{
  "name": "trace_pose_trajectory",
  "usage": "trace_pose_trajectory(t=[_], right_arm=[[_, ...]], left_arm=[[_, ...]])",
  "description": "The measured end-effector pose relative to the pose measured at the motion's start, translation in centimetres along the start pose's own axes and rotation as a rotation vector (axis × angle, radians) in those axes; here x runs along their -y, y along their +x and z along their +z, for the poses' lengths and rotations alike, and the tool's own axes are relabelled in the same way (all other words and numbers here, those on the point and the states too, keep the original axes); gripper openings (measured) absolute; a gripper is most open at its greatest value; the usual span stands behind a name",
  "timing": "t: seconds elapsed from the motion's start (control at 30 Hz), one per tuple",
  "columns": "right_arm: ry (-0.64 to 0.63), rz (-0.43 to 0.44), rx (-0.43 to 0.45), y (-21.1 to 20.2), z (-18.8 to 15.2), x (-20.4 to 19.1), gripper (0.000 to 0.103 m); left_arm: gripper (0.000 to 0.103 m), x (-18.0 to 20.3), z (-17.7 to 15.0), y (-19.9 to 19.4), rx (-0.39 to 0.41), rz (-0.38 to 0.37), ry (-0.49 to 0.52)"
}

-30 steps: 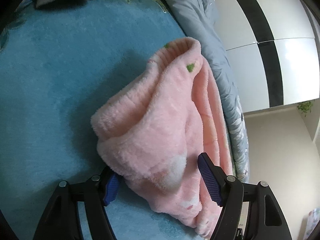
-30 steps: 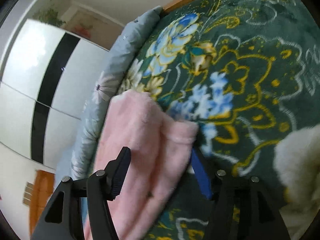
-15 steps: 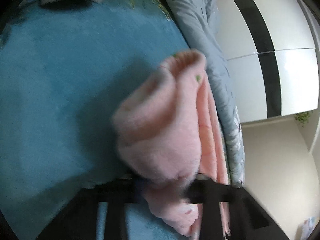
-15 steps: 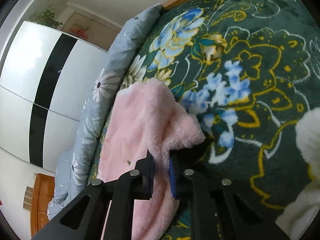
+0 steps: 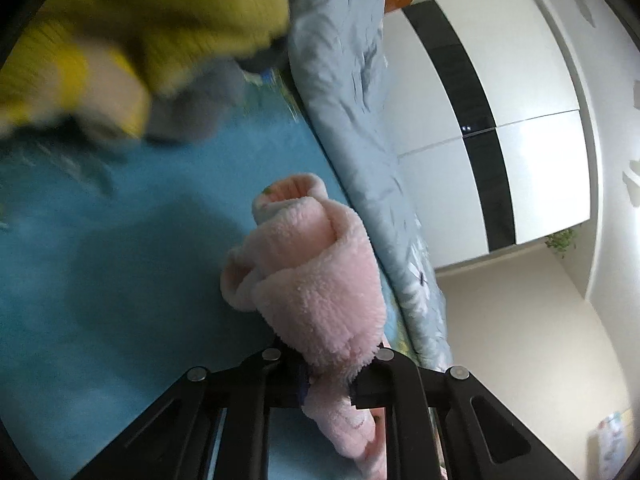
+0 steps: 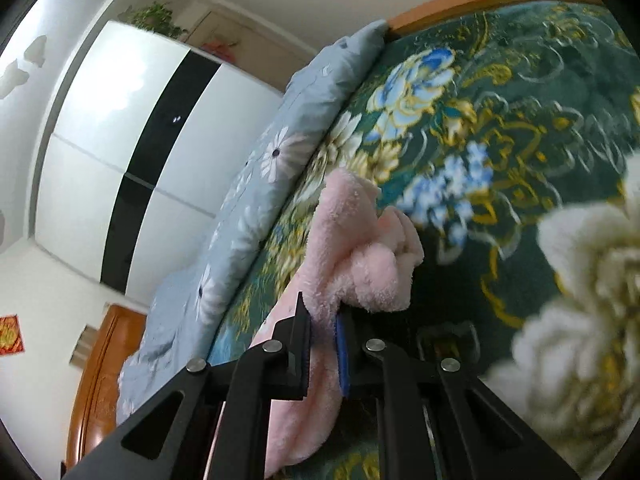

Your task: Fold clothes

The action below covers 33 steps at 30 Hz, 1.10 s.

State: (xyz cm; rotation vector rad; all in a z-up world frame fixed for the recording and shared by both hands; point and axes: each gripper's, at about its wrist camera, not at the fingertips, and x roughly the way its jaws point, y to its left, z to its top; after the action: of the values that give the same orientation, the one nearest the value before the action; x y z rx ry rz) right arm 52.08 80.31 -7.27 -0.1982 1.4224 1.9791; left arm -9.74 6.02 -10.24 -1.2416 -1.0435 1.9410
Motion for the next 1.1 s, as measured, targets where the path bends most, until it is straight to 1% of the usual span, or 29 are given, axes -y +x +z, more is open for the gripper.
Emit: trace_pose_trajectory(t=[0.07, 0.13, 0.17, 0.27, 0.33, 0.43, 0.5, 0.57, 0.67, 0.7, 0.73, 0.77, 0.83, 0.87, 0.9, 0.93, 1.0, 1.1], right_arm=[[-0.013, 0.006, -0.029, -0.9, -1.4, 1.0, 0.011], [-0.021, -0.025, -0.046, -1.2, -2.6, 2.3, 0.011], [-0.016, -0.043, -0.054, -1.2, -3.2, 3.2, 0.011], [0.042, -0.07, -0.076, -0.9, -4.3, 5.8, 0.011], [0.075, -0.07, -0.08, -0.6, -4.7, 6.8, 0.011], [0.099, -0.072, -0.085, -0.3, -4.9, 7.5, 0.011], [0.101, -0.071, -0.087, -0.4, -5.0, 7.4, 0.012], [0.106, -0.071, -0.086, -0.4, -4.9, 7.3, 0.014], [0.127, -0.063, -0.063, -0.4, -4.4, 7.5, 0.021], [0.139, -0.06, -0.048, -0.4, -4.1, 7.6, 0.022], [0.146, -0.061, -0.04, -0.3, -3.9, 7.5, 0.026], [0.15, -0.063, -0.034, -0.3, -3.7, 7.2, 0.028], [0.159, -0.068, -0.023, -0.1, -3.4, 6.7, 0.028], [0.163, -0.07, -0.018, -0.1, -3.2, 6.5, 0.028], [0.167, -0.073, -0.012, 0.0, -3.0, 6.2, 0.02], [0.171, -0.075, -0.006, 0.1, -2.8, 6.0, 0.015], [0.089, -0.072, 0.029, -0.4, -2.6, 3.5, 0.015], [-0.183, -0.075, 0.062, -1.2, -3.5, -3.1, 0.015]], left_arm=[[0.015, -0.7, 0.2, -0.8, 0.014, 0.015, 0.002], [0.015, -2.4, -0.1, -1.5, -0.001, 0.055, -0.014], [0.015, -3.2, -0.4, -1.1, -0.014, 0.059, -0.04], [0.015, -5.3, -1.2, -0.7, -0.039, 0.074, -0.097], [0.015, -5.8, -1.5, -0.5, -0.039, 0.09, -0.099], [0.015, -6.1, -1.3, -1.0, -0.041, 0.084, -0.101], [0.015, -5.7, -1.2, -1.0, -0.042, 0.094, -0.083], [0.015, -4.3, -1.4, -1.1, -0.035, 0.11, -0.021], [0.018, -3.0, -1.3, -0.9, -0.04, 0.142, 0.04], [0.018, -2.8, -1.3, -1.0, -0.047, 0.141, 0.045], [0.019, -2.7, -1.4, -1.1, -0.052, 0.14, 0.044], [0.019, -2.6, -1.4, -1.1, -0.057, 0.14, 0.046], [0.02, -2.0, -1.8, -1.0, -0.069, 0.161, 0.069], [0.021, -1.7, -2.0, -1.0, -0.075, 0.175, 0.084], [0.022, -1.5, -2.2, -1.0, -0.081, 0.189, 0.096], [0.024, -1.4, -2.1, -1.0, -0.087, 0.201, 0.104], [0.027, -1.4, -2.0, -1.6, -0.094, 0.217, 0.107], [0.033, -1.8, -1.6, -3.0, -0.089, 0.244, 0.097]])
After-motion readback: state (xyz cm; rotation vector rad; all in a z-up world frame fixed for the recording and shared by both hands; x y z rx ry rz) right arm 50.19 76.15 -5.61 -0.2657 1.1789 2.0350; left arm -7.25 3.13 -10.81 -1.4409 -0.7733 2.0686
